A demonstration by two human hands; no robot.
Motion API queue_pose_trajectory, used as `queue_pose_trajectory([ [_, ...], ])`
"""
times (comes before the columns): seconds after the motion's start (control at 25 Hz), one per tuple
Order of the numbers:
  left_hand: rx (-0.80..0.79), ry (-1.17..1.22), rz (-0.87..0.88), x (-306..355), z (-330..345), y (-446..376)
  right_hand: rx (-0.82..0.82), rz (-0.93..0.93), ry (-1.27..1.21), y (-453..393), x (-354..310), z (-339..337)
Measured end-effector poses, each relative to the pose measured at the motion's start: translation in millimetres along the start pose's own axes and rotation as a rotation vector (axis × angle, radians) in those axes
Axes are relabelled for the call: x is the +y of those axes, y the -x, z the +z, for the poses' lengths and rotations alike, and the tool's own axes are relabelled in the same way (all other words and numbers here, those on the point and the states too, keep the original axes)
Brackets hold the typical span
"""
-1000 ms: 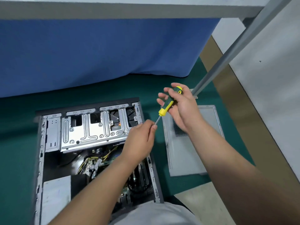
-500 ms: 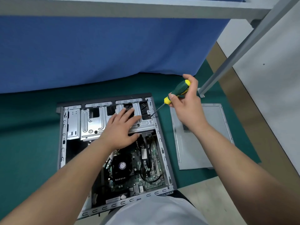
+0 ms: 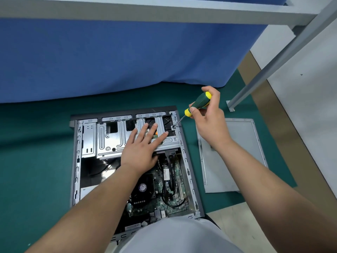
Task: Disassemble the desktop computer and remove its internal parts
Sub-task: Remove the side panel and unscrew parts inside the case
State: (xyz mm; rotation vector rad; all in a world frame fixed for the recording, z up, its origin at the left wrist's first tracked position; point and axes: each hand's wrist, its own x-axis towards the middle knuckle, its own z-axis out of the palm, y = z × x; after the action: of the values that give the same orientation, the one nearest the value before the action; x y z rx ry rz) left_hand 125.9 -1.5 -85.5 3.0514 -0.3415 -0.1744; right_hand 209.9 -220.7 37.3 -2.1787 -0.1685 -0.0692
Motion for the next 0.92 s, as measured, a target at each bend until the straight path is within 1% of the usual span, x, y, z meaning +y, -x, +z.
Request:
queue_pose_trajectory([
  [0.2,0.010,-0.009,-0.002,0.0,3.6,0.6,-0.022,-0.003,0.018,-3.2,-0.2,2.6],
  [0.4,0.019,-0.008,-0.003,-1.0,5.9,-0.2,-0.002,-0.027,0.053,-1.1,0.0,1.4],
  [0.64,0.027,-0.009,-0.003,-1.0,6.9,-0.1,-0.009,0.004,0.067,-0.3,0.6,-1.4],
  [0.72,0.029,-0.007,-0.005,-1.1,6.5,-0.2,-0.017,-0.018,0.076,1.6,-1.9,0.3],
  [0.84,0.027,-0.007,-0.010,-1.3,6.2,0.1,-0.048,-0.075,0.136,4.4,-10.6,2.3],
  [0.92,0.026,-0.009,-0.013,-0.9,6.8,0.0,-0.052,-0.108,0.261,2.4,-20.5,1.6],
])
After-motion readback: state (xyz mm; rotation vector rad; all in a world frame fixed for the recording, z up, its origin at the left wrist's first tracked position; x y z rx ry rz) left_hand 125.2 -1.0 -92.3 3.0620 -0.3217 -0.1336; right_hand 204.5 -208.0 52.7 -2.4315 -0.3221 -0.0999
